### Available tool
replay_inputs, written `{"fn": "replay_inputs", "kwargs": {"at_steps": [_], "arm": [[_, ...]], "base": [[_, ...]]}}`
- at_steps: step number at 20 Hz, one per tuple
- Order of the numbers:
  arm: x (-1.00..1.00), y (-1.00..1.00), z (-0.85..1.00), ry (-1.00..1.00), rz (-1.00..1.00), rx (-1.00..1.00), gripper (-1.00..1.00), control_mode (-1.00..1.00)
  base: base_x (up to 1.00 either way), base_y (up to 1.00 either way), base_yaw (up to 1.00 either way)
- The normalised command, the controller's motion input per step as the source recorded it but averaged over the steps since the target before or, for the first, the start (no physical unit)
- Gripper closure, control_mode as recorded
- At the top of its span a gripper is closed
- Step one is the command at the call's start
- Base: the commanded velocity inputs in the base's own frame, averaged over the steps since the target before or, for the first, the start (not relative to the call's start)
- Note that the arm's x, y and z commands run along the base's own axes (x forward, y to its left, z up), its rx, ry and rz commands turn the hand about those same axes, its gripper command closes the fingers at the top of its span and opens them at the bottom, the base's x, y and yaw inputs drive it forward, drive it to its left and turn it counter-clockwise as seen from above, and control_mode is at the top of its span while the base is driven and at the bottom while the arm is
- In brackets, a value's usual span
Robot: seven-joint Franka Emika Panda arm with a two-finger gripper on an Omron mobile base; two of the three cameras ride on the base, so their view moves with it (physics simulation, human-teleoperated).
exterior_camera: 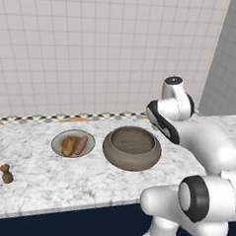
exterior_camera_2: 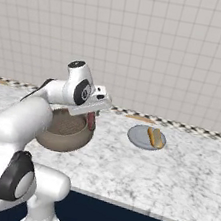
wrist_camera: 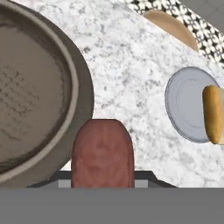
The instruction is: Place one bun and one sausage from the bowl on each plate.
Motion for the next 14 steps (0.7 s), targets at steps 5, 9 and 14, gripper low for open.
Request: {"fn": "replay_inputs", "kwargs": {"at_steps": [5, 9, 14], "arm": [[0.91, -0.94, 0.13, 0.0, 0.0, 0.0, 1.0, -1.0], [0.62, -0.78, -0.28, 0.0, 0.0, 0.01, 1.0, -1.0], [0.44, -0.65, -0.61, 0.0, 0.0, 0.04, 1.0, -1.0]], "base": [[0.0, 0.0, 0.0], [0.0, 0.0, 0.0], [0.0, 0.0, 0.0]]}}
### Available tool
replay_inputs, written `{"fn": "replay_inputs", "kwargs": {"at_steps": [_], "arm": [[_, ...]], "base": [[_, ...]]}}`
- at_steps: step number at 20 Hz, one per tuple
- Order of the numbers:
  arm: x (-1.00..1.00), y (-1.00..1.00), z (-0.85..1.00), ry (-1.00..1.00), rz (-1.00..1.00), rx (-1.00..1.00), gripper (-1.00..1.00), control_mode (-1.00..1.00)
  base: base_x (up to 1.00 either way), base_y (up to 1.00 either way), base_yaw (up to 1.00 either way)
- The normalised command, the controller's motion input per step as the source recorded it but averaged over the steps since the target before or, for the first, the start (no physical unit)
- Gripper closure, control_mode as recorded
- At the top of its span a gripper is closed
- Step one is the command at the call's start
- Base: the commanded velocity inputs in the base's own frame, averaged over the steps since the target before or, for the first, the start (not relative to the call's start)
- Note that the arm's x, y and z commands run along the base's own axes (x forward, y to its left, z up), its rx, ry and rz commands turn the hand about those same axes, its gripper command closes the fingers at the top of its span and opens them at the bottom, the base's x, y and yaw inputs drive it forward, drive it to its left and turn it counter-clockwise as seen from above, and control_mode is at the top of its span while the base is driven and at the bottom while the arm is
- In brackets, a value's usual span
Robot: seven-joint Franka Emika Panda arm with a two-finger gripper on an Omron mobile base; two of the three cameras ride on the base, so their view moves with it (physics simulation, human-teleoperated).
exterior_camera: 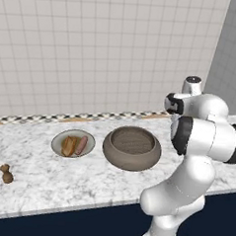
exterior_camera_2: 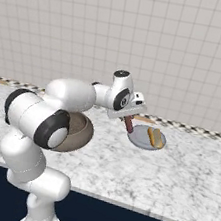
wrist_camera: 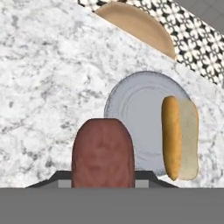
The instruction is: Place one bun and one sausage from the bowl on each plate.
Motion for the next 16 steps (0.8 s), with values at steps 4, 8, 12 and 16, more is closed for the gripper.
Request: {"fn": "replay_inputs", "kwargs": {"at_steps": [4, 8, 12, 16], "arm": [[0.4, -0.3, -0.54, 0.0, 0.0, 0.02, 1.0, -1.0], [0.4, -0.18, -0.49, 0.0, 0.0, 0.0, 1.0, -1.0], [0.28, -0.23, -0.45, 0.0, 0.0, 0.0, 1.0, -1.0], [0.21, -0.23, -0.37, 0.0, 0.0, 0.0, 1.0, -1.0]], "base": [[0.0, 0.0, 0.0], [0.0, 0.0, 0.0], [0.0, 0.0, 0.0], [0.0, 0.0, 0.0]]}}
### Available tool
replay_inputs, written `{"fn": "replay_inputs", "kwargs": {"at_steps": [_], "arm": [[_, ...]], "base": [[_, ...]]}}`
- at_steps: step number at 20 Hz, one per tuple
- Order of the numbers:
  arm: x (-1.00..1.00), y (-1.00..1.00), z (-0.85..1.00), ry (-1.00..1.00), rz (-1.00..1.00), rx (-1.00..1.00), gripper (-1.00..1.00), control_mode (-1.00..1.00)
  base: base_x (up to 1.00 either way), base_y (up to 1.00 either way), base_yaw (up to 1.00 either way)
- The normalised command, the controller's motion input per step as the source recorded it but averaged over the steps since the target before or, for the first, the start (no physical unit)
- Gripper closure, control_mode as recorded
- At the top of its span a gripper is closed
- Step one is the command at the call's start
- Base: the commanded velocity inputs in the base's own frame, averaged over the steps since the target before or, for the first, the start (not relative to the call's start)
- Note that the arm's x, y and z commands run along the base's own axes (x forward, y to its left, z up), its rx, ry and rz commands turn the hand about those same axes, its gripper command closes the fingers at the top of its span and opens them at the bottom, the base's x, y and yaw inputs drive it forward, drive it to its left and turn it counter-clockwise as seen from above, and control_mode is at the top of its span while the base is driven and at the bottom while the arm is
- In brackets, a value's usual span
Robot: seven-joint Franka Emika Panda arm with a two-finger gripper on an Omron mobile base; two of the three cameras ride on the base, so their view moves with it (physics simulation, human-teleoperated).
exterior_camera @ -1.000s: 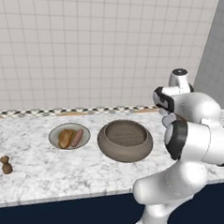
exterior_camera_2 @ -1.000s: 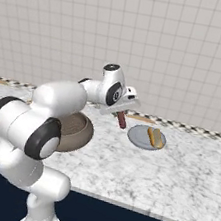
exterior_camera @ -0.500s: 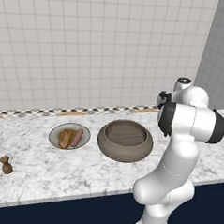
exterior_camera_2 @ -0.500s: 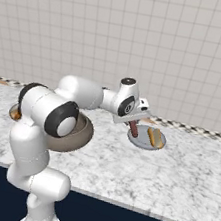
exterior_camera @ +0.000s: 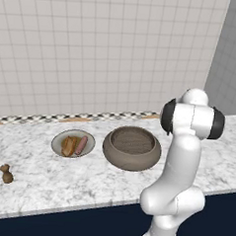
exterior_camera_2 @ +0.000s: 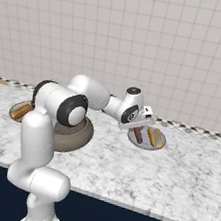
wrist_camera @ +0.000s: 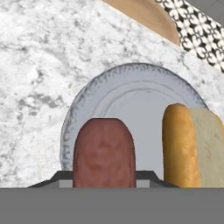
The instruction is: Place one bun and one sausage from the bowl on each plate.
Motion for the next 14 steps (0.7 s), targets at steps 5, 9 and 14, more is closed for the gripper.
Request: {"fn": "replay_inputs", "kwargs": {"at_steps": [5, 9, 14], "arm": [[0.36, -0.08, -0.15, 0.0, 0.0, 0.0, -1.0, -1.0], [0.43, -0.09, 0.0, 0.0, 0.0, 0.0, -1.0, -1.0], [-0.2, -0.06, 0.11, -0.07, 0.0, 0.01, -1.0, -1.0]], "base": [[0.0, 0.0, 0.0], [0.0, 0.0, 0.0], [0.0, 0.0, 0.0]]}}
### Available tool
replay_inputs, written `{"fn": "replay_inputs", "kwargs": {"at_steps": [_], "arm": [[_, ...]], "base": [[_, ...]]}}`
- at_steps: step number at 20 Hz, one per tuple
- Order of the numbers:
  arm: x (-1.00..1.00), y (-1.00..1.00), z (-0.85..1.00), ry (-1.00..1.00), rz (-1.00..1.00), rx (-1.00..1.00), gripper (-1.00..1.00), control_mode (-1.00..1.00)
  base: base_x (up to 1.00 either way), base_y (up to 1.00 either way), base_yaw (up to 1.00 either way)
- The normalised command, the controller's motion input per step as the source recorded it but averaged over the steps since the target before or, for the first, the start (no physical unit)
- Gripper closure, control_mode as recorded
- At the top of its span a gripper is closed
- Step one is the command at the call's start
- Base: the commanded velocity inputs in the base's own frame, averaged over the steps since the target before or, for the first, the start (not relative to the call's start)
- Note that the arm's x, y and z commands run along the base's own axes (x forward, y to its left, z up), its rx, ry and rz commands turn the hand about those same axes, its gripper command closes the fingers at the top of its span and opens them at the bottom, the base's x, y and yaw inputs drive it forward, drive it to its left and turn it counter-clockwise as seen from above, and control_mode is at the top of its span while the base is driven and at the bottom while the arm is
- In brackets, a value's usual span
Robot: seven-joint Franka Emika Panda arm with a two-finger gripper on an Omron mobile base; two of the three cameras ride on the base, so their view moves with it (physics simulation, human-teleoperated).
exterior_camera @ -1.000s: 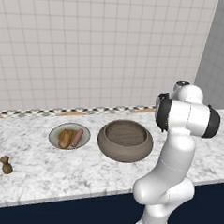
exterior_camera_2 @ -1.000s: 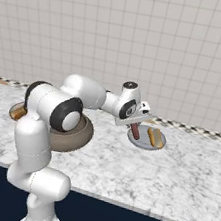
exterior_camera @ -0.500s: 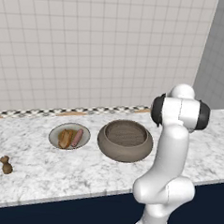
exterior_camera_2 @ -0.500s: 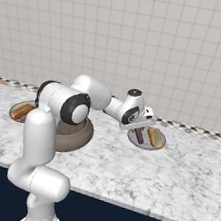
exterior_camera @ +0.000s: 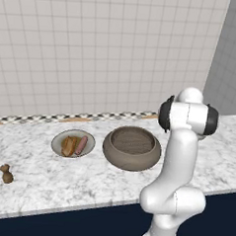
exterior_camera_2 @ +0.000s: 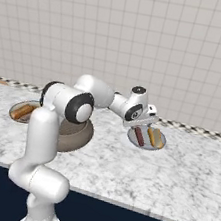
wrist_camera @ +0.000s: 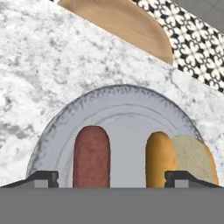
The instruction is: Place one bun and one sausage from the bowl on each plate.
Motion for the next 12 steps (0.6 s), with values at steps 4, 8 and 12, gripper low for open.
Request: {"fn": "replay_inputs", "kwargs": {"at_steps": [4, 8, 12], "arm": [[-1.0, 0.0, 0.45, -0.17, -0.03, 0.07, -1.0, -1.0], [-1.0, 0.01, 0.59, -0.02, -0.1, 0.07, -1.0, -1.0], [-1.0, -0.01, 0.7, 0.08, -0.16, 0.07, -1.0, -1.0]], "base": [[0.0, 0.0, 0.0], [0.0, 0.0, 0.0], [0.0, 0.0, 0.0]]}}
